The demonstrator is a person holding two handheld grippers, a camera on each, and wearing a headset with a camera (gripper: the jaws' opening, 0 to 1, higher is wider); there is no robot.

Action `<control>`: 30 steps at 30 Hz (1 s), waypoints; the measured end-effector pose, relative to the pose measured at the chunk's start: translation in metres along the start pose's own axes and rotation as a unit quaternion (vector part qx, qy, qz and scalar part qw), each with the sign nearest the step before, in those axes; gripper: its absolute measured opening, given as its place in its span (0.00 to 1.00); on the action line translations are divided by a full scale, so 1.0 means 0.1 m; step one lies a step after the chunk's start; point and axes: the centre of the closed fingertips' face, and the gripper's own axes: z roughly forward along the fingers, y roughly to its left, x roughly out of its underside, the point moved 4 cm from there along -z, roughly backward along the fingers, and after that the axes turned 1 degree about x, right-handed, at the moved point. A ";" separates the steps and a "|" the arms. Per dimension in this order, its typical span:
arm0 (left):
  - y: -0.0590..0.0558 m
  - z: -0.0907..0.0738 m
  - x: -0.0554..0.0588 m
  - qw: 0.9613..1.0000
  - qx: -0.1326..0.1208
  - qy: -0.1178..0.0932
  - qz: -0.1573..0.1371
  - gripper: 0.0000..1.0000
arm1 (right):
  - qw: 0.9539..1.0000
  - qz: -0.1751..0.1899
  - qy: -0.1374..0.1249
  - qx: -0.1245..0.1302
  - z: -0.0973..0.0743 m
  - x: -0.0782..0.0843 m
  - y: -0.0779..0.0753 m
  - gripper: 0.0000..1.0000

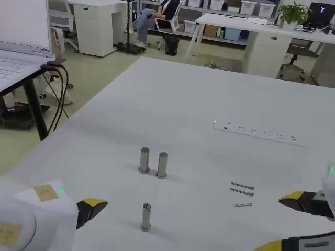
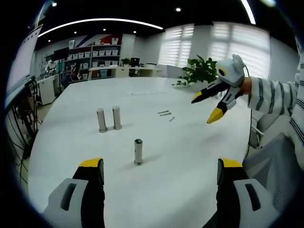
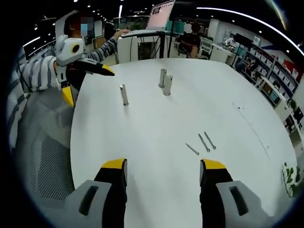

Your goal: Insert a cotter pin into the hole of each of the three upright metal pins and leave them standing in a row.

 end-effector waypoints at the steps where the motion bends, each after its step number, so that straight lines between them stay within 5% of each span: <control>1: 0.00 -0.01 0.00 1.000 0.000 -0.001 0.000 0.99 | 1.000 -0.008 0.000 -0.011 0.03 -0.03 -0.01 0.48; 12: -0.03 -0.05 0.00 1.000 -0.007 -0.005 -0.017 0.99 | 0.992 -0.107 0.063 -0.033 0.35 -0.08 -0.36 0.31; 23: -0.04 -0.13 0.00 1.000 -0.021 -0.013 -0.018 0.96 | 0.983 -0.132 0.113 -0.054 0.70 0.06 -0.70 0.16; 30: -0.07 -0.17 -0.01 1.000 -0.027 -0.010 -0.011 0.94 | 0.978 -0.140 0.141 -0.063 0.84 0.11 -0.77 0.11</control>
